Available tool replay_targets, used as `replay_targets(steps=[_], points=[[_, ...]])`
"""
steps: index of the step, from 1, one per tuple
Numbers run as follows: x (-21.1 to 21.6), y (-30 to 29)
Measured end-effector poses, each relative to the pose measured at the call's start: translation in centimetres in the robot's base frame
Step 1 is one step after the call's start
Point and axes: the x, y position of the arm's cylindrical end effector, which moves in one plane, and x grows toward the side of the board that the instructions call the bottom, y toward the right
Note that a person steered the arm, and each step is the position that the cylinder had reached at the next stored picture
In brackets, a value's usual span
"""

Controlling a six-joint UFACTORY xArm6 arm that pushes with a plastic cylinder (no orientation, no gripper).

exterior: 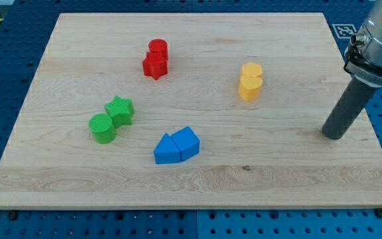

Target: Point at the blue triangle

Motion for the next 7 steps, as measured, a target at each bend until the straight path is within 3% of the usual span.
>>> replay_targets(steps=[5, 6, 7], points=[[0.8, 0.3], [-0.9, -0.1], [-2.9, -4.2]])
